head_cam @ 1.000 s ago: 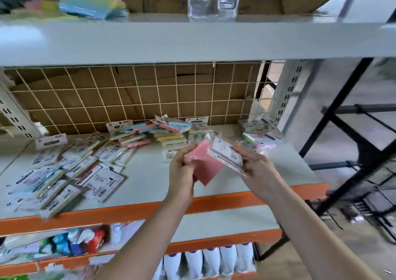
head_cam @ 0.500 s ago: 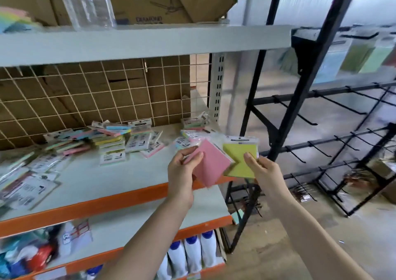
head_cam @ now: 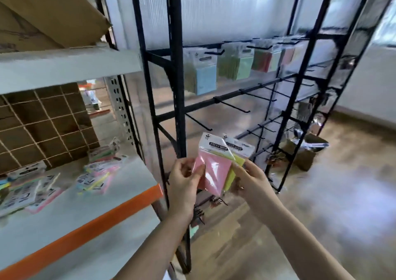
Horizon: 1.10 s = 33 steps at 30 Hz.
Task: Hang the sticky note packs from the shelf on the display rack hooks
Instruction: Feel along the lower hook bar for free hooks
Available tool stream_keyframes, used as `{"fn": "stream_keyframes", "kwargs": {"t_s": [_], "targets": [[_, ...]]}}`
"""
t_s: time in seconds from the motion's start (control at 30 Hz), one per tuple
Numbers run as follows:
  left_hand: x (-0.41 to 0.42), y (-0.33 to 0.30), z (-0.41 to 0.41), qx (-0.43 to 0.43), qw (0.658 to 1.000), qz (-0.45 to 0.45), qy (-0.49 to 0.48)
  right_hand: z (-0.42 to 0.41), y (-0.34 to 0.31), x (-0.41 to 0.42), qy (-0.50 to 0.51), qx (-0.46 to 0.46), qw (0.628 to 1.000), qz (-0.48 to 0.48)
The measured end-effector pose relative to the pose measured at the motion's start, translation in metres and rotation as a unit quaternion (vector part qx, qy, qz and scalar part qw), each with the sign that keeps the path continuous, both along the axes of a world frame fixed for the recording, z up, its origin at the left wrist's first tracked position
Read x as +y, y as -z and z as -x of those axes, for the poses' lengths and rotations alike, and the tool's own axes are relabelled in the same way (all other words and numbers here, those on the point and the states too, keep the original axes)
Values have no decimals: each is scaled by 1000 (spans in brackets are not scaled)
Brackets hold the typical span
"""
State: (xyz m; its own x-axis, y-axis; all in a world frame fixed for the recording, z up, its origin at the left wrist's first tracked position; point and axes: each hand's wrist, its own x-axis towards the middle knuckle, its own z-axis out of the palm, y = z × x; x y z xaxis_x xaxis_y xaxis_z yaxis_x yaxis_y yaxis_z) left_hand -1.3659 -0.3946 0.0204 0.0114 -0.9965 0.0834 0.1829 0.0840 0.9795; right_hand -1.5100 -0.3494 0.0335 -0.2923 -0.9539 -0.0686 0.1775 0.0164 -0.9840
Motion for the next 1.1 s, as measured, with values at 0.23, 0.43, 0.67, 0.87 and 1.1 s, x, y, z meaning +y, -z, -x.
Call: {"fn": "stream_keyframes", "kwargs": {"t_s": [0.23,0.43,0.67,0.87,1.1], "targets": [[-36,-21,82,-119,986,66,94,70,-6,-17,107,70,990,56],[-84,-46,149,-102,979,89,155,140,-31,-64,142,152,974,91],[-156,-75,224,-122,970,151,148,214,-57,-124,162,170,968,86],[-197,-83,272,-82,975,106,175,265,-58,-151,257,115,957,67],[-228,-86,326,-64,974,106,192,326,-63,-160,238,31,965,102]]}}
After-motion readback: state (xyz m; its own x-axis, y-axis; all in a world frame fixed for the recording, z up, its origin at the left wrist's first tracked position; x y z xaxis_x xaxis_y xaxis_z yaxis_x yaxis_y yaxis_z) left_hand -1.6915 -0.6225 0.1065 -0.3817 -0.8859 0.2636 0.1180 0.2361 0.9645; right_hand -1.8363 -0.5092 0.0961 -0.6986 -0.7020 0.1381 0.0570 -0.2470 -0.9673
